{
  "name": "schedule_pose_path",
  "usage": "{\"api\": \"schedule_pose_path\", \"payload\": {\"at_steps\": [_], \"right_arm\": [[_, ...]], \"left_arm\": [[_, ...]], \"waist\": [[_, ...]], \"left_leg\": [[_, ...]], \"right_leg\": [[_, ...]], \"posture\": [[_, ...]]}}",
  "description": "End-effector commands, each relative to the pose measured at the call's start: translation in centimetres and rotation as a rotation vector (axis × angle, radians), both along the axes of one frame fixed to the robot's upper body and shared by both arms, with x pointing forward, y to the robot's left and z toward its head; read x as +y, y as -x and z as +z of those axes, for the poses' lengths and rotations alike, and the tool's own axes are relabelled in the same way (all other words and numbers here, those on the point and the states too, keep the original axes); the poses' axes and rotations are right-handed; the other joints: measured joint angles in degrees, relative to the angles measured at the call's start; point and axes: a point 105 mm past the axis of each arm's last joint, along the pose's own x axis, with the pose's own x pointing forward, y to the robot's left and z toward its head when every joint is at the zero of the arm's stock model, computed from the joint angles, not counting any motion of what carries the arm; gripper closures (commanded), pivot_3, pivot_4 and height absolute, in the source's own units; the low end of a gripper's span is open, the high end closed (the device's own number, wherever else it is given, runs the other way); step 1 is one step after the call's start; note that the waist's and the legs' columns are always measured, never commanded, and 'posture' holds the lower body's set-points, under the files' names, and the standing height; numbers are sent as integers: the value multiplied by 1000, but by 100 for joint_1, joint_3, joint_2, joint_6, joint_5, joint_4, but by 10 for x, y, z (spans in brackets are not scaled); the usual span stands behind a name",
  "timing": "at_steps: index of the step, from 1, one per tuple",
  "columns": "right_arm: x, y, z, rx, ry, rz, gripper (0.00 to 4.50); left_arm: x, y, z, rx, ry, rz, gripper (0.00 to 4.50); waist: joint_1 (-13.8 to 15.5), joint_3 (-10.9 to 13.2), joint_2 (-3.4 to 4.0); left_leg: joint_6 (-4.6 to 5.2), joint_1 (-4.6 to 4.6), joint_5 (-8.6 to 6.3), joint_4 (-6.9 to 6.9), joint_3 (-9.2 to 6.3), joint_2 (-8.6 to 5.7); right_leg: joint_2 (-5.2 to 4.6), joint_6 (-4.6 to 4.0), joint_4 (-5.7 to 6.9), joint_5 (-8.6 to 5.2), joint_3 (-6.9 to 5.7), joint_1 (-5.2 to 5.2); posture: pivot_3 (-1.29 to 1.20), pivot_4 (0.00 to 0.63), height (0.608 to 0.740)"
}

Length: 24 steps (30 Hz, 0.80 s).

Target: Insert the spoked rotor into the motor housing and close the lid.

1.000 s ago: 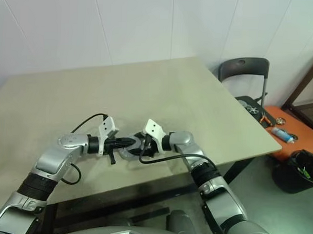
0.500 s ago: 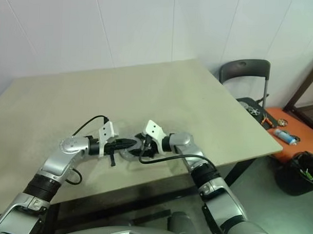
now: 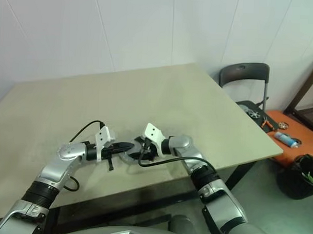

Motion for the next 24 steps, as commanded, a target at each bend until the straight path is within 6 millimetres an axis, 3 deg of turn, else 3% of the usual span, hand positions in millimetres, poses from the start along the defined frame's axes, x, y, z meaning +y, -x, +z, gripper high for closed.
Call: {"api": "schedule_pose_path", "payload": {"at_steps": [1, 10, 11, 13, 16, 19, 24], "right_arm": [[-14, 2, -24, 80, 92, -51, 1454], [-13, -1, -23, -3, 109, -50, 1454], [-13, 1, -23, 13, 100, -42, 728], [-12, 7, -23, 79, 93, -23, 169], [-12, 12, -19, 91, 97, 7, 169], [-14, 11, -10, 36, 98, 34, 169], [-12, -1, 28, -54, 16, 21, 169]], "left_arm": [[7, 26, -54, 222, -106, 5, 4471], [0, 19, -43, 213, -97, 14, 4471], [0, 18, -43, 212, -97, 15, 4500], [0, 17, -43, 210, -98, 20, 4500], [0, 16, -42, 206, -99, 26, 4500], [1, 15, -42, 202, -99, 30, 4500], [2, 13, -41, 202, -97, 33, 4500]], "waist": [[7, 0, 0], [0, 7, 1], [1, 8, 1], [3, 8, 2], [5, 8, 7], [14, 8, 9], [35, 16, 5]], "left_leg": [[0, 0, 0, 0, -1, 0], [-10, -1, -6, 1, -28, -3], [-14, -1, -8, 1, -31, -3], [-16, -4, -9, 1, -37, -3], [-17, -6, -10, -4, -45, -4], [-9, -8, -14, -12, -53, -5], [-7, -11, -13, -52, -54, -8]], "right_leg": [[0, 0, 0, 0, 0, 0], [-3, -4, -2, -7, -20, -3], [-3, -5, -3, -7, -22, -3], [-3, -6, -3, -8, -27, -4], [-5, -8, -4, -18, -32, -5], [-6, -2, -3, -37, -35, -8], [-10, 1, -3, -47, -34, -13]], "posture": [[0, 0, 740], [0, 0, 740], [0, 0, 740], [0, 0, 740], [0, 0, 740], [0, 0, 740], [0, 0, 740]]}}
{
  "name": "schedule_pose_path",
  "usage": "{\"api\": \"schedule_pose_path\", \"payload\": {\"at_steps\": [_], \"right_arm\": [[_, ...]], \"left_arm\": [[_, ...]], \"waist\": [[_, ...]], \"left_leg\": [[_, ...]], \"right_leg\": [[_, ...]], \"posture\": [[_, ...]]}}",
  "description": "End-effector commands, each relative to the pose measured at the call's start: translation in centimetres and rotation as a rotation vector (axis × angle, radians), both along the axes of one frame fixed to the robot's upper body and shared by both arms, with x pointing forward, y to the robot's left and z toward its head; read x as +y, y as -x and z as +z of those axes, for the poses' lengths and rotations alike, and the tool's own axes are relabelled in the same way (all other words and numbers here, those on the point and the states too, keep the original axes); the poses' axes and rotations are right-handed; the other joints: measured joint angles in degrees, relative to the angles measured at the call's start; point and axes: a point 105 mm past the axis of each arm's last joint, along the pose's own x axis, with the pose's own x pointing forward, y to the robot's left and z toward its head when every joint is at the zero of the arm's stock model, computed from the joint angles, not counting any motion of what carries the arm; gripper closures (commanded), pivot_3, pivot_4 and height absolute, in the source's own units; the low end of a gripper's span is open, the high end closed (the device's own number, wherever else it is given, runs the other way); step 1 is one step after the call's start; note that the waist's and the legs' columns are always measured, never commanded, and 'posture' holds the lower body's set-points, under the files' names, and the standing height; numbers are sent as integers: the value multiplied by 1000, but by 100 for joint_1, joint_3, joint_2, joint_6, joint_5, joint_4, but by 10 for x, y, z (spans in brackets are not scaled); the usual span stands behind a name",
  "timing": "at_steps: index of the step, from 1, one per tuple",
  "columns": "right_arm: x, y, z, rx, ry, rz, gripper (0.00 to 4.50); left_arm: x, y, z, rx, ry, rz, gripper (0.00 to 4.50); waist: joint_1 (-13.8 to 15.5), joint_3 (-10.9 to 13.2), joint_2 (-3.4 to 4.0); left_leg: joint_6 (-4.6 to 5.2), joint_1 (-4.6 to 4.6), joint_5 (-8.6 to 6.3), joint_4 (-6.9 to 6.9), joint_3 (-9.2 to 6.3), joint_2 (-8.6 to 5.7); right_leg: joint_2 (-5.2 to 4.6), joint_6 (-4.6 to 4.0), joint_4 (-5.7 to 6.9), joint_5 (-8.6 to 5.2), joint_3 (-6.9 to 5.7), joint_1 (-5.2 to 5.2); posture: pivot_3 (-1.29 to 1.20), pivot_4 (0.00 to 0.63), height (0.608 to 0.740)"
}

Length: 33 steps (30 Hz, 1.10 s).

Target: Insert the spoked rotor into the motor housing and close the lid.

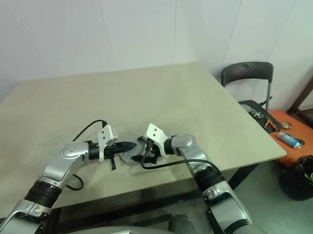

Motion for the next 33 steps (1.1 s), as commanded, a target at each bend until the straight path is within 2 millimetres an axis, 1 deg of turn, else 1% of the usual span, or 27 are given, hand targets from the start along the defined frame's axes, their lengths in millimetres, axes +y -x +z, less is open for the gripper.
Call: {"api": "schedule_pose_path", "payload": {"at_steps": [1, 3, 6, 9, 13, 17, 19, 21, 23, 25, 27, 29, 31, 33], "right_arm": [[-4, -10, 24, -61, -39, -17, 169], [-5, -15, 40, -87, -79, -32, 169], [-8, -18, 50, -101, -100, -38, 169], [-10, -19, 63, -121, -127, -51, 169], [-12, -20, 69, -102, -150, -74, 169], [-17, -25, 75, -25, -191, -124, 169], [-22, -29, 77, 34, -217, -166, 169], [-26, -36, 81, 105, -258, -232, 169], [-33, -42, 83, 249, -316, -303, 169], [-39, -40, 83, 396, -360, -328, 169], [-45, -34, 77, 498, -355, -342, 169], [-49, -23, 68, 616, -341, -340, 169], [-49, -9, 62, 722, -336, -320, 169], [-47, 2, 58, 782, -316, -312, 169]], "left_arm": [[12, 18, -47, 184, -110, 23, 4500], [12, 17, -47, 185, -110, 25, 4500], [14, 16, -47, 186, -111, 29, 4500], [15, 15, -48, 188, -111, 31, 4500], [15, 15, -48, 192, -110, 30, 4500], [18, 20, -45, 210, -89, 17, 4500], [20, 22, -47, 213, -93, 17, 4500], [22, 21, -50, 214, -107, 32, 4500], [23, 19, -51, 215, -110, 48, 4500], [24, 19, -52, 217, -108, 58, 4500], [25, 19, -53, 218, -110, 67, 4500], [25, 19, -55, 220, -113, 73, 4500], [25, 19, -55, 221, -114, 78, 4500], [27, 19, -56, 223, -117, 83, 4500]], "waist": [[8, 4, -1], [10, 9, -3], [10, 26, -4], [13, 43, -9], [10, 53, -13], [7, 72, -18], [2, 73, -18], [-3, 72, -15], [0, 71, -12], [13, 70, -12], [25, 69, -11], [25, 68, -6], [26, 66, -5], [21, 66, 0]], "left_leg": [[0, -2, 0, -6, -1, 0], [0, -3, 0, -14, -2, 1], [0, -10, 1, -12, -3, 1], [0, -10, 1, -13, -3, 0], [0, -12, 1, -17, -3, 1], [0, -16, 1, -16, -2, 1], [0, -22, 1, -17, -2, 1], [0, -51, 1, -16, -2, 1], [1, -72, 1, -14, -3, 1], [0, -77, 1, -13, -6, 1], [0, -77, 1, -13, -8, 1], [1, -78, 1, -13, -7, 1], [1, -79, 1, -14, -7, 1], [1, -80, 1, -13, -6, 1]], "right_leg": [[1, 0, 0, 0, 0, -6], [1, 2, 1, -3, -1, -15], [1, 6, 4, -1, -1, -45], [0, 5, 2, -2, -1, -46], [1, 4, 1, -3, -1, -47], [1, 3, 1, -4, -1, -46], [1, 3, 1, -4, -1, -50], [1, 5, 2, -2, -1, -66], [1, 16, 6, 6, -1, -80], [1, 14, 7, 8, -1, -84], [1, 13, 7, 7, -2, -84], [1, 10, 6, 5, -3, -84], [1, 9, 4, 4, -3, -83], [1, 9, 5, 3, -3, -84]], "posture": [[0, 0, 740], [0, 0, 740], [0, 0, 740], [0, 0, 740], [0, 0, 740], [0, 0, 740], [0, 0, 740], [0, 0, 740], [0, 0, 740], [0, 0, 740], [0, 0, 740], [0, 0, 740], [0, 0, 740], [0, 0, 740]]}}
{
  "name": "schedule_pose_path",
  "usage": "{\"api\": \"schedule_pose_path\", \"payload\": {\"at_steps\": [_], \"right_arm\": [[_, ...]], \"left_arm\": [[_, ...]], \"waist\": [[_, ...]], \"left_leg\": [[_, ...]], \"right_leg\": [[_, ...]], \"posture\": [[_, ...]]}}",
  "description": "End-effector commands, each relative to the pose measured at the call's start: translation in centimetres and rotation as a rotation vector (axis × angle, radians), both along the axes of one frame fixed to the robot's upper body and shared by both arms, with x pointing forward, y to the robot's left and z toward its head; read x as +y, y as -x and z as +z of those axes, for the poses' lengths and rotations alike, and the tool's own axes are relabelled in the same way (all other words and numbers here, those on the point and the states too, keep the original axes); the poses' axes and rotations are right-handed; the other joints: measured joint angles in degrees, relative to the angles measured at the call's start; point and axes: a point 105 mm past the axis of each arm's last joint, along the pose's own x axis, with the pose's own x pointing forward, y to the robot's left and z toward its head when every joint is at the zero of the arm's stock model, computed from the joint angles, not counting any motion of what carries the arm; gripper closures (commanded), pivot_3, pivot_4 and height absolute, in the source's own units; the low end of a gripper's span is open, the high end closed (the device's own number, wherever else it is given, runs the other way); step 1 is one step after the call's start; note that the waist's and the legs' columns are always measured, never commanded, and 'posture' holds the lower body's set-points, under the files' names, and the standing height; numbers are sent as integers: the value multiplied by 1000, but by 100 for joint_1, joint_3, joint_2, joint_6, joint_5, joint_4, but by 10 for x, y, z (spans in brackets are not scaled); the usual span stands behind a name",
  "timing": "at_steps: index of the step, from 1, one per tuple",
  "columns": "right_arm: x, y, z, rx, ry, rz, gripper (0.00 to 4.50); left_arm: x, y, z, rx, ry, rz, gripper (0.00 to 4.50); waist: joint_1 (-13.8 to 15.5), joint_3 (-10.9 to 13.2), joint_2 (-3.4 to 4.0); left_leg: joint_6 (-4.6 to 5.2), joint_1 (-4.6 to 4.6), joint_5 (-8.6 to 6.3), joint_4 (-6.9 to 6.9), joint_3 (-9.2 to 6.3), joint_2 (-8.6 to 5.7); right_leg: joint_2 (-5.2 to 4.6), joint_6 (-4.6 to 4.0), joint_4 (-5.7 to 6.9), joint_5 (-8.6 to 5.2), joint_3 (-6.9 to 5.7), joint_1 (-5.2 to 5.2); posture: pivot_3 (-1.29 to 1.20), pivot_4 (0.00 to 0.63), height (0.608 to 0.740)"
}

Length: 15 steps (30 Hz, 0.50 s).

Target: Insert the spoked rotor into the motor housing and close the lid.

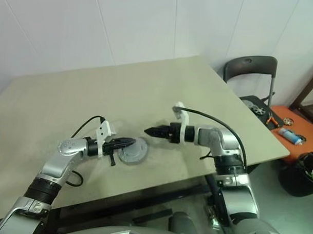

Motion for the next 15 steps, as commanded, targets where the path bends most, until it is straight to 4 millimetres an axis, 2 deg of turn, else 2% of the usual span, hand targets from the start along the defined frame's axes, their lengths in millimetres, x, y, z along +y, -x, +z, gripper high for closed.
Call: {"api": "schedule_pose_path", "payload": {"at_steps": [1, 6, 11, 15], "right_arm": [[7, 17, 5, 71, -24, 45, 169], [7, 19, -6, 142, 29, 10, 169], [2, 11, -10, 91, 78, -26, 169], [3, 8, -15, 75, 103, -33, 169]], "left_arm": [[23, 24, -64, 245, -129, 72, 4500], [22, 26, -64, 252, -128, 60, 4500], [10, 39, -62, 260, -97, 8, 4500], [8, 36, -56, 252, -68, 28, 4500]], "waist": [[-7, 1, 6], [-37, -5, 18], [-43, -10, 28], [-35, -5, 21]], "left_leg": [[0, 0, 0, 1, 0, 0], [0, 5, 0, 5, 2, 0], [0, 3, 0, 1, 1, 1], [1, -4, -1, -2, 0, 0]], "right_leg": [[0, 0, 1, 0, 0, 0], [2, -6, 3, -5, -2, 6], [4, 4, -1, -1, -5, 4], [1, 16, -6, -2, -4, -3]], "posture": [[0, 0, 740], [0, 0, 740], [0, 0, 740], [0, 0, 740]]}}
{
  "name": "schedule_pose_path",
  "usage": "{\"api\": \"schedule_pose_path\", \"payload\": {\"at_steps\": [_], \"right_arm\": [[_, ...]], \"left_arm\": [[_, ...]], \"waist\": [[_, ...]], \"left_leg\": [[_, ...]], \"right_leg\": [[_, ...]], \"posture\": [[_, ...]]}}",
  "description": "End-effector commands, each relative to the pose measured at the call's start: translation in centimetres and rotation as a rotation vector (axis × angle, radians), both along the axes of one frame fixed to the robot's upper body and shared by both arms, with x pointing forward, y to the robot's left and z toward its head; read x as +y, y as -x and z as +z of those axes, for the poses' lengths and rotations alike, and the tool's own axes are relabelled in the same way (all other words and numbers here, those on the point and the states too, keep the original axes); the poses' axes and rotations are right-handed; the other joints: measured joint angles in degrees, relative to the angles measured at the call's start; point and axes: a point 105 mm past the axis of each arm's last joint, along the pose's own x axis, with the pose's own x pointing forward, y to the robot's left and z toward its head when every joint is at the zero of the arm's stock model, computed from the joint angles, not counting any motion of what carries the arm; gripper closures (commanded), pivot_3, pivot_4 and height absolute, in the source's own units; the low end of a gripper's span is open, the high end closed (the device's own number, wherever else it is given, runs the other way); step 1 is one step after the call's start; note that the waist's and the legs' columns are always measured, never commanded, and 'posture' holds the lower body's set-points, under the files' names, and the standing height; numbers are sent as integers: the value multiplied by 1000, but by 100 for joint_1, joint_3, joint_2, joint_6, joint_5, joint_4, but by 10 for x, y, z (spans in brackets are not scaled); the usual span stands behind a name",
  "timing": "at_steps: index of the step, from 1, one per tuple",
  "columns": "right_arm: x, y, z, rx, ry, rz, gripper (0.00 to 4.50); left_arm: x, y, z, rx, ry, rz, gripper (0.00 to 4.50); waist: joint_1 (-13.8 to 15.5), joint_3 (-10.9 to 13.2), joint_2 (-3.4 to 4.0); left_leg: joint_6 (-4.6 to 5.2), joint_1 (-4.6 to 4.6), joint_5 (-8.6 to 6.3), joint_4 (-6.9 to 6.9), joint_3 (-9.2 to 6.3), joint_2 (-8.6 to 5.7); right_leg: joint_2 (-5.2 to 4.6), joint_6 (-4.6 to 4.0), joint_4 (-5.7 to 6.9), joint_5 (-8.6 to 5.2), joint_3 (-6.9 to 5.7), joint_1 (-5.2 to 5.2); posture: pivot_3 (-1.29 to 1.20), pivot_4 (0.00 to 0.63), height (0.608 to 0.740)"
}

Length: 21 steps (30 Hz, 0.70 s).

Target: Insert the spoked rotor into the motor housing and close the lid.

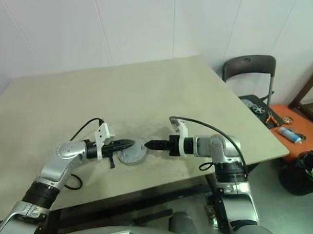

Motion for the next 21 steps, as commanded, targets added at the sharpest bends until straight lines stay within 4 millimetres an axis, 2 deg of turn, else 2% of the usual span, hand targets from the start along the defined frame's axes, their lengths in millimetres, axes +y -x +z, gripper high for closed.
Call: {"api": "schedule_pose_path", "payload": {"at_steps": [1, 4, 13, 21], "right_arm": [[5, -7, 7, -57, 1, 7, 169], [7, -8, 5, -67, 8, 8, 169], [8, -11, 3, -93, 28, 22, 169], [11, -9, 1, -101, 33, 34, 169]], "left_arm": [[8, 25, -52, 251, -69, 27, 4500], [3, 23, -41, 246, -40, 24, 4500], [2, 15, -30, 250, -19, 41, 4500], [5, 18, -40, 263, -57, 40, 4500]], "waist": [[2, 2, -3], [2, 12, -9], [24, 25, -25], [25, 27, -25]], "left_leg": [[0, -2, 0, 0, 0, 0], [0, -4, 0, 1, 0, 0], [1, -4, 0, 4, -2, -2], [1, -4, 0, 4, -2, -2]], "right_leg": [[0, 0, 0, 0, 0, -2], [0, 0, 0, 0, 0, -4], [-3, 1, -1, 1, 0, -22], [-2, 1, -1, 0, -1, -22]], "posture": [[0, 0, 740], [0, 0, 740], [0, 0, 740], [0, 0, 740]]}}
